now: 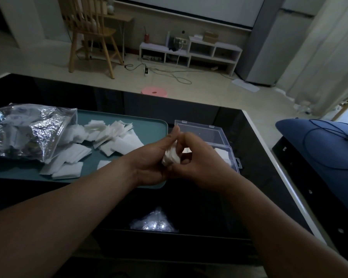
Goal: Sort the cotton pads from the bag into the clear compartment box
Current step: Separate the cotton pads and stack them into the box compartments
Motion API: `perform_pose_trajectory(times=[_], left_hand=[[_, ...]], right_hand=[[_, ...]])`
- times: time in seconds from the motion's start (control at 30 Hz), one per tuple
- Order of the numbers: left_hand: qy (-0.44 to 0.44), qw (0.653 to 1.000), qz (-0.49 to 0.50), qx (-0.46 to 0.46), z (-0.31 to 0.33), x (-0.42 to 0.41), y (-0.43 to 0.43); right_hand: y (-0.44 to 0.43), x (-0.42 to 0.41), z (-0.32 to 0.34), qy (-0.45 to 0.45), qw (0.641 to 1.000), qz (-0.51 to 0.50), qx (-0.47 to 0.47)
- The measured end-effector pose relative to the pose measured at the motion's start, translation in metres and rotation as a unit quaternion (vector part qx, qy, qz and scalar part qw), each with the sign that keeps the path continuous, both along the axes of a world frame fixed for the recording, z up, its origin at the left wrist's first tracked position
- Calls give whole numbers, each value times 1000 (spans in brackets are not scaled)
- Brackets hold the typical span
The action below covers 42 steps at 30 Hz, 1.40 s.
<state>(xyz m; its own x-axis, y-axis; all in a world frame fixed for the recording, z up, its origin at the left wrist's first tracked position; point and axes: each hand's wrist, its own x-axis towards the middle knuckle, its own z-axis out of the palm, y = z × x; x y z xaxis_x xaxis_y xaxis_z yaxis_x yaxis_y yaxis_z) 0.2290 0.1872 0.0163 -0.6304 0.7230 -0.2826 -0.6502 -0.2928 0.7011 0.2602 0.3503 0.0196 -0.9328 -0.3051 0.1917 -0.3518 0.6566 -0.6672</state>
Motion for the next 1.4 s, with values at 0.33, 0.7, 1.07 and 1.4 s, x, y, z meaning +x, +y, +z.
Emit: perform_pose_trajectory(times=[0.33,0.7,1.07,1.4], left_hand=[[-16,998,53,-12,-1,0,6],[-51,992,109,-24,8,-11,22],[252,908,170,-289,10,-21,35],[483,710,32,-512,-26,-19,34]], right_hand=[[0,-2,-1,-17,999,-31,10],[5,-3,3,-30,985,-171,0],[48,-18,14,-93,922,-332,-178],[40,-24,-17,-226,932,-282,-21]])
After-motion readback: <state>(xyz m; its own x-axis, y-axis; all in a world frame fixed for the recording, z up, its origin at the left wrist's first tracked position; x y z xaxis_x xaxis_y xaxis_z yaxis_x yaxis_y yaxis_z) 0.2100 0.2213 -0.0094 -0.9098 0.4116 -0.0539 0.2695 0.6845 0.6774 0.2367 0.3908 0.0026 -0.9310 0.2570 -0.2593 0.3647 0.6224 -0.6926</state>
